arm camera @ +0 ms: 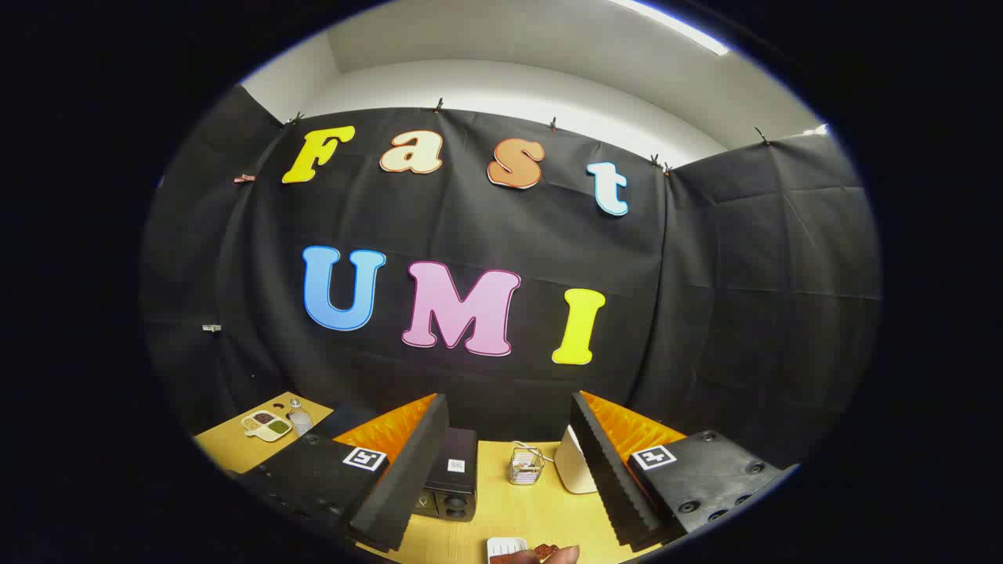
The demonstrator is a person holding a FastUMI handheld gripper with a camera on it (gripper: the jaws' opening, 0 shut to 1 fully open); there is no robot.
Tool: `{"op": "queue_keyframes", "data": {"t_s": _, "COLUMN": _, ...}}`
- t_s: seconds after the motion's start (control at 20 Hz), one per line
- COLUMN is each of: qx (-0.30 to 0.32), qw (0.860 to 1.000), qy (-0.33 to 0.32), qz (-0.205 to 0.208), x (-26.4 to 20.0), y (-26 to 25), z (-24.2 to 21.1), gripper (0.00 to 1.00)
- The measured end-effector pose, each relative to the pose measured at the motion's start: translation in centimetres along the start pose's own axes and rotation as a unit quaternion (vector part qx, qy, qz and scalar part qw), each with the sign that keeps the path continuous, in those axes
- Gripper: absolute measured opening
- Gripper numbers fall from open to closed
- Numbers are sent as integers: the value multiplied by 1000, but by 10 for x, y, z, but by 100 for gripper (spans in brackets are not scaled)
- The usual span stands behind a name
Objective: Open the toaster oven, put the food inside, and close the toaster oven door.
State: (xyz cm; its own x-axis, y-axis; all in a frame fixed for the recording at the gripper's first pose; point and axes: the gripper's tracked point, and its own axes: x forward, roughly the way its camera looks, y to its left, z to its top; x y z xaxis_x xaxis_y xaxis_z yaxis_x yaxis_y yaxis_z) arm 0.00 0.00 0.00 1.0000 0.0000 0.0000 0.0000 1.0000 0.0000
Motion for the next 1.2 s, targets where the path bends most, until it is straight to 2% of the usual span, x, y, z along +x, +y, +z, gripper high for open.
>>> {"op": "queue_keyframes", "data": {"t_s": 1.2, "qx": -3, "qw": 1000, "qy": 7, "qz": 10, "x": -3, "y": 24, "z": -12, "gripper": 97}}
